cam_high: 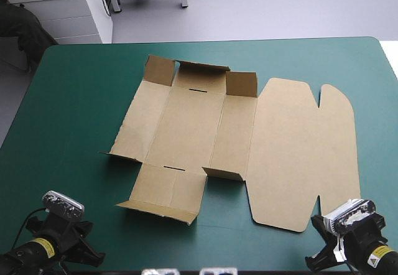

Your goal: Fold the box

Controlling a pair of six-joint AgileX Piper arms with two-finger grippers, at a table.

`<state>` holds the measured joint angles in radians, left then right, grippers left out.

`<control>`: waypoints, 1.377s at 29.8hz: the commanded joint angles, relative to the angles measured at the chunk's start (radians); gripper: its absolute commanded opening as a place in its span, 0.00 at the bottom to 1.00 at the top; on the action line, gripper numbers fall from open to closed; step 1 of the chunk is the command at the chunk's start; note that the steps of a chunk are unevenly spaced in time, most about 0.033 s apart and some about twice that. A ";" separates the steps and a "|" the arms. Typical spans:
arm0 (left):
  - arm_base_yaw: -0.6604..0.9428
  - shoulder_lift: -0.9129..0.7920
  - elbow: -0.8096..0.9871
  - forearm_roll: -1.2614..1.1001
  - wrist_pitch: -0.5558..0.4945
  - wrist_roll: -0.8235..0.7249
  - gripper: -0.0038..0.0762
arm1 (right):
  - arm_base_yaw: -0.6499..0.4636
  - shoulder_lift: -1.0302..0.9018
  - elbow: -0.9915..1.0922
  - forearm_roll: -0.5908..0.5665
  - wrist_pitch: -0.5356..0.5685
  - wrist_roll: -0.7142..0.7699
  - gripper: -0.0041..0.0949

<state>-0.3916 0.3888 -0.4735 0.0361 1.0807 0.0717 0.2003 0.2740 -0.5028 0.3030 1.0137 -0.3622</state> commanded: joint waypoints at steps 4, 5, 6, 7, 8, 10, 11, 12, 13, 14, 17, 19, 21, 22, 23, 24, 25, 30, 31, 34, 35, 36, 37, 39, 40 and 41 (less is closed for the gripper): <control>-0.004 0.011 -0.024 0.003 -0.044 -0.003 0.04 | 0.000 0.010 -0.024 0.015 -0.050 -0.001 0.02; -0.004 0.011 -0.024 0.003 -0.044 -0.003 0.04 | 0.000 0.010 -0.024 0.015 -0.050 -0.001 0.02; -0.004 0.011 -0.024 0.003 -0.044 -0.003 0.04 | 0.000 0.010 -0.024 0.015 -0.050 -0.001 0.02; -0.004 0.011 -0.024 0.003 -0.044 -0.003 0.04 | 0.000 0.010 -0.024 0.015 -0.050 -0.001 0.02; -0.004 0.011 -0.024 0.003 -0.044 -0.003 0.04 | 0.000 0.010 -0.024 0.015 -0.050 -0.001 0.02; -0.004 0.011 -0.024 0.003 -0.044 -0.003 0.04 | 0.002 0.010 -0.024 0.015 -0.050 -0.001 0.02; -0.004 0.011 -0.024 0.003 -0.044 -0.003 0.04 | 0.001 0.010 -0.024 0.015 -0.050 -0.001 0.02; -0.004 0.011 -0.024 0.003 -0.044 -0.003 0.04 | 0.001 0.010 -0.024 0.015 -0.050 -0.001 0.02; -0.004 0.011 -0.024 0.003 -0.046 -0.003 0.04 | 0.001 0.010 -0.024 0.015 -0.050 -0.001 0.02; -0.004 0.011 -0.024 0.003 -0.046 -0.003 0.04 | 0.001 0.010 -0.024 0.015 -0.050 -0.001 0.02; -0.004 0.011 -0.032 -0.005 -0.051 -0.005 0.04 | 0.001 0.010 -0.024 0.015 -0.050 -0.001 0.02; -0.004 0.011 -0.053 -0.008 -0.054 -0.005 0.04 | 0.001 0.010 -0.024 0.015 -0.050 -0.001 0.02; -0.004 0.011 -0.094 -0.006 -0.054 -0.005 0.04 | 0.001 0.010 -0.024 0.015 -0.050 -0.001 0.02; -0.004 0.011 -0.114 -0.004 -0.059 -0.005 0.04 | 0.001 0.010 -0.024 0.015 -0.050 -0.001 0.02; -0.004 0.014 -0.142 -0.004 -0.067 -0.005 0.04 | 0.001 0.010 -0.024 0.015 -0.050 -0.001 0.02; -0.004 0.016 -0.170 -0.002 -0.077 -0.007 0.04 | 0.001 0.010 -0.024 0.015 -0.050 -0.001 0.02; -0.004 0.023 -0.201 0.002 -0.086 -0.011 0.04 | 0.001 0.010 -0.024 0.015 -0.050 -0.001 0.02; -0.004 0.169 -0.354 0.150 -0.077 -0.078 0.04 | 0.001 0.010 -0.024 0.015 -0.050 -0.001 0.02; -0.004 0.222 -0.387 0.178 -0.071 -0.082 0.04 | 0.001 0.010 -0.024 0.015 -0.050 -0.001 0.02; -0.004 0.375 -0.482 0.192 -0.126 -0.064 0.08 | 0.001 0.010 -0.024 0.015 -0.050 -0.001 0.02; -0.004 0.420 -0.521 0.192 -0.138 -0.049 0.07 | 0.001 0.010 -0.024 0.015 -0.050 -0.001 0.02; -0.004 0.475 -0.566 0.192 -0.141 -0.034 0.07 | 0.001 0.010 -0.024 0.015 -0.050 -0.001 0.02; -0.004 0.533 -0.612 0.192 -0.132 -0.024 0.07 | 0.001 0.010 -0.024 0.015 -0.050 -0.001 0.02; 0.001 0.642 -0.699 0.169 -0.099 0.002 0.07 | 0.001 0.010 -0.024 0.015 -0.050 -0.001 0.02; 0.008 0.690 -0.743 0.140 -0.090 0.036 0.07 | 0.001 0.010 -0.024 0.015 -0.050 -0.001 0.02; 0.018 0.724 -0.774 0.103 -0.085 0.077 0.07 | 0.001 0.010 -0.024 0.015 -0.050 -0.001 0.02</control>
<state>-0.3902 1.0174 -1.1205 0.1970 1.0223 0.0731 0.2003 0.2740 -0.5028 0.3030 1.0137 -0.3622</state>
